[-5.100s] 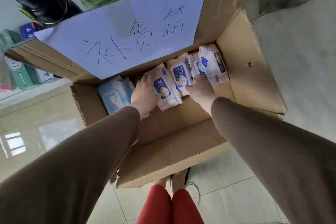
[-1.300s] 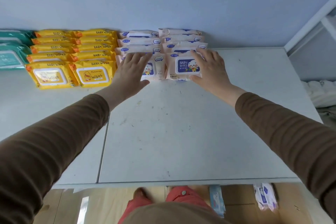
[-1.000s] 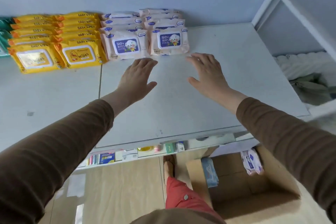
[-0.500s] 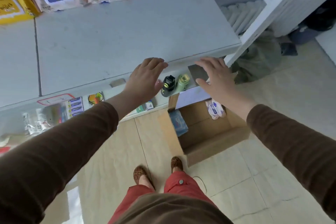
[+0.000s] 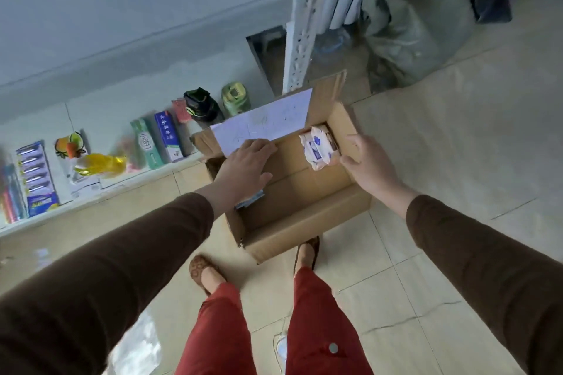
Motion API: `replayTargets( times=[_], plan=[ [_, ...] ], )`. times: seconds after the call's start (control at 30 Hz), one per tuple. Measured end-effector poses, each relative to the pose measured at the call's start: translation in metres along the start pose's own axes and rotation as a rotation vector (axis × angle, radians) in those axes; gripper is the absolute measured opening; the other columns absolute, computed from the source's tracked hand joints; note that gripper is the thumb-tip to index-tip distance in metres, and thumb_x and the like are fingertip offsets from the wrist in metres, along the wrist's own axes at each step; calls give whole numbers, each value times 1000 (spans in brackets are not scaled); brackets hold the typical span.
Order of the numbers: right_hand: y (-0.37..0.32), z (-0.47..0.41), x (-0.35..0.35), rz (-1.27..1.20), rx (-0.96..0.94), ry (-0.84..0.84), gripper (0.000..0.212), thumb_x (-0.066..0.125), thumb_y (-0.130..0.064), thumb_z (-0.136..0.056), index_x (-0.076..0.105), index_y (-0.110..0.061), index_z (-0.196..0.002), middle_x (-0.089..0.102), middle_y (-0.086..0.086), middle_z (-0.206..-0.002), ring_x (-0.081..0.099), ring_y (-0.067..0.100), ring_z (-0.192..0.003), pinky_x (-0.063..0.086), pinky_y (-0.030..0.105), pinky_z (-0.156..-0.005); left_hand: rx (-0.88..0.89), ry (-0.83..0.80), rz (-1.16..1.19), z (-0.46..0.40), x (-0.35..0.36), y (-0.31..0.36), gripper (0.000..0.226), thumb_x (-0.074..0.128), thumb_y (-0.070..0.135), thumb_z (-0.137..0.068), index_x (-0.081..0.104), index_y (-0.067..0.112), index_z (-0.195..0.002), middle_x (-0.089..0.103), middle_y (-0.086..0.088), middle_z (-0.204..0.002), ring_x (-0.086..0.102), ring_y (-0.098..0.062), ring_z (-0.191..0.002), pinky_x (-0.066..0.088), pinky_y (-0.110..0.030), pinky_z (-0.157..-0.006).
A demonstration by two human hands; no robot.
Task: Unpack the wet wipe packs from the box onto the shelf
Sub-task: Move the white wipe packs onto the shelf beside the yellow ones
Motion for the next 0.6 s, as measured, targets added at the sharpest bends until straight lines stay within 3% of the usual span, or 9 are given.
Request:
replayTargets(
  times=[0.07,0.13,0.2,0.23,0.33,0.5,0.6],
  plan=[
    [37,-19,19,-24,57,-38,43,59,-24,-96,52,-15,-137,59,6,-134,57,25,-119,48,39,-96,-29,-41,25,-29,36,10,59,65,32,-89,42,22,-143,40,0,-147,37,-24,-135,40,-43,-108],
    [73,-41,46,-92,118,-80,41,56,-25,-99,51,-13,-138,57,7,-138,56,24,-122,42,27,-96,-48,-84,37,-59,70,15,55,64,30,-89,45,20,-139,41,0,-146,38,-24,-134,39,-41,-107],
    [105,-64,74,-136,182,-96,40,54,-26,-101,51,-11,-138,57,6,-138,55,23,-124,29,14,-79,-58,-117,51,-89,105,16,51,63,28,-86,48,19,-134,44,0,-141,40,-24,-130,41,-42,-104],
    [118,-76,88,-144,209,-99,40,52,-27,-102,51,-11,-139,57,5,-138,55,24,-124,26,15,-73,-65,-129,58,-105,122,15,50,62,26,-86,48,20,-134,45,0,-139,40,-23,-129,42,-42,-103],
    [158,-114,138,-213,283,-128,47,48,-33,-103,46,-8,-143,55,10,-141,54,27,-125,36,24,-85,-101,-170,61,-151,172,7,55,61,24,-87,45,23,-140,43,2,-142,37,-21,-133,40,-38,-106],
    [206,-183,212,-271,374,-145,41,47,-33,-101,53,-5,-131,62,15,-128,59,31,-118,35,25,-77,-148,-214,17,-231,239,-11,61,61,20,-86,41,21,-144,41,0,-146,39,-23,-133,40,-39,-105],
    [219,-217,249,-347,375,-153,43,46,-32,-102,48,-7,-136,58,14,-136,54,30,-126,40,27,-92,-117,-198,-58,-275,272,-17,58,58,17,-89,41,21,-145,39,1,-151,41,-25,-134,43,-41,-102]
  ],
)
Point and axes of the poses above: each hand's wrist, its own z-axis away from the middle knuckle, its own x-axis out of the palm, y = z × x, the point moved 9 cm from there along -z, towards the middle knuckle
